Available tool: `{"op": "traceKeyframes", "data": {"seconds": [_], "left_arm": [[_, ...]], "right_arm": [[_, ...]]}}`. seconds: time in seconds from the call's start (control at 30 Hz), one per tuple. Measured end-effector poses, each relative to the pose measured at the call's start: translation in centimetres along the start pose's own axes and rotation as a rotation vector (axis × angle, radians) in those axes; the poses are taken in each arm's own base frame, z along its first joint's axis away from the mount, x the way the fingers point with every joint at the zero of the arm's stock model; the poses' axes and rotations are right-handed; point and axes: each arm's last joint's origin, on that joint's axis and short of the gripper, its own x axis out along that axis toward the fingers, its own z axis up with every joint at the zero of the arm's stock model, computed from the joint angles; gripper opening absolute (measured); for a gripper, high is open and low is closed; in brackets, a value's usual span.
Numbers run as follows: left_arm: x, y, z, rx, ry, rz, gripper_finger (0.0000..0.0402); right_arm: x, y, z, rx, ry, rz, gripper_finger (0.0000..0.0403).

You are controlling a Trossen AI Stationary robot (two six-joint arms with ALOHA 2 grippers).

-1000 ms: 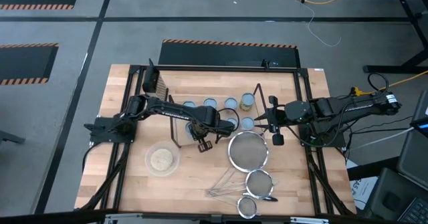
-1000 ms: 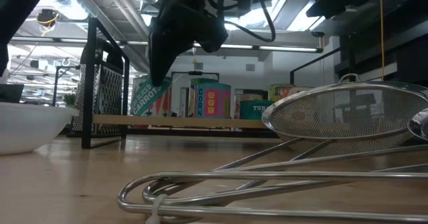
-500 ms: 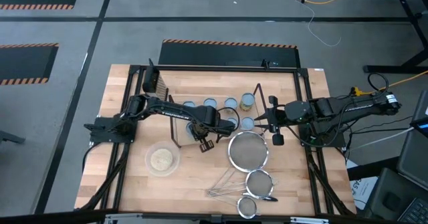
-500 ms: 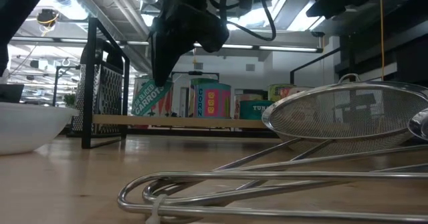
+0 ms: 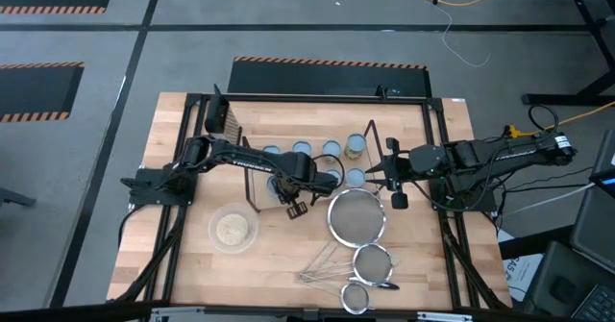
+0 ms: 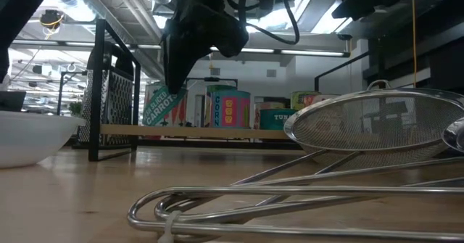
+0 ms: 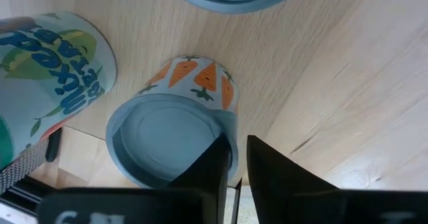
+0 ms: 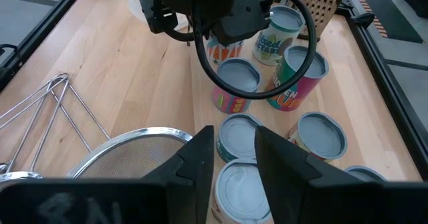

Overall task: Pick and place cans onto a shelf
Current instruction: Put the small white can on the shelf, then return to Home Position

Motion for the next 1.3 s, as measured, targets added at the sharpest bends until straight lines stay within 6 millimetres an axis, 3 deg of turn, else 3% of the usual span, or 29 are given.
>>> {"op": "traceKeyframes", "data": {"seconds": [0.27,0.97,1.13,1.3], "left_arm": [[0.0,0.0,0.0,0.000,-0.003,0.006,0.0071],[-0.9,0.0,0.0,0.000,-0.014,0.000,0.0067],[-2.3,0.4,-0.8,0.004,-0.038,-0.014,0.0067],[-5.0,1.0,-2.5,0.019,-0.142,-0.006,0.0067]], "right_arm": [[0.0,0.0,0.0,0.000,0.000,0.000,0.0113],[0.0,0.0,0.0,0.000,0.000,0.000,0.0113],[0.0,0.0,0.0,0.000,0.000,0.000,0.0113],[0.0,0.0,0.0,0.000,0.000,0.000,0.0113]]}}
